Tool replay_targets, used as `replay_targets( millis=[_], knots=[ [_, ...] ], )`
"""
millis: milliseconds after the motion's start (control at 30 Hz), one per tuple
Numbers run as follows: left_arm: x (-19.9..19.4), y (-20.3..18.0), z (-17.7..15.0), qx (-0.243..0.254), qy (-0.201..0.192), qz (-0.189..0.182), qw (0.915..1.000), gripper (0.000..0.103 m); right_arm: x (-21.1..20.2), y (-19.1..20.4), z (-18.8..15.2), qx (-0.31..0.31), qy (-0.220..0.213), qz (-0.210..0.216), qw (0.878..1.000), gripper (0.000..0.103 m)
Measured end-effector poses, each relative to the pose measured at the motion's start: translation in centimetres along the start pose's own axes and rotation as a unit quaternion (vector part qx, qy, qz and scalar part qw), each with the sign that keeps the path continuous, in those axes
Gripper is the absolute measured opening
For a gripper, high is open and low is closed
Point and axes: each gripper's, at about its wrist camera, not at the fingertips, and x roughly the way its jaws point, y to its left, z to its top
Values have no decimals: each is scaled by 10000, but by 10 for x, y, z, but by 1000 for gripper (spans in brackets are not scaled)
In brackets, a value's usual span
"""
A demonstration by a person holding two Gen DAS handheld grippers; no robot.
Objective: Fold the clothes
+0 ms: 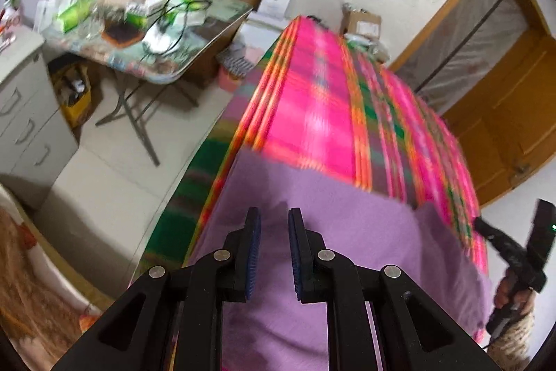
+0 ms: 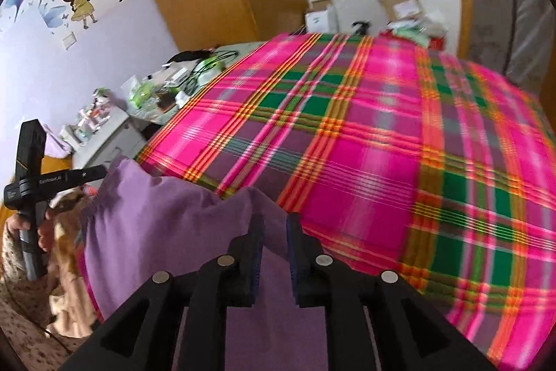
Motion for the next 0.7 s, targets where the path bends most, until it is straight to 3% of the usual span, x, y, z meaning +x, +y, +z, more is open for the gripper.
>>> replay_targets(
  millis=[100, 233, 433, 467, 533, 700],
  knots=[
    [13, -14, 11, 148, 73, -68, 9998, 17, 17, 2, 5, -98, 233, 224, 9994, 25],
    [38, -30, 18, 321, 315, 15, 9990, 17, 38, 7, 8, -217, 472, 448, 9976, 26],
    [62, -18, 25, 145, 509, 228, 9983, 17, 66, 1, 14, -84, 761, 709, 9945, 26],
    [64, -15, 26, 84, 532, 219, 9983, 17, 67, 0, 14, -57, 751, 783, 9941, 25],
    [68, -13, 27, 62, 559, 226, 9982, 17, 68, -4, 16, -7, 705, 947, 9930, 3],
    [73, -12, 28, 22, 597, 282, 9978, 17, 55, -8, 20, -115, 336, 778, 9963, 3]
  ],
)
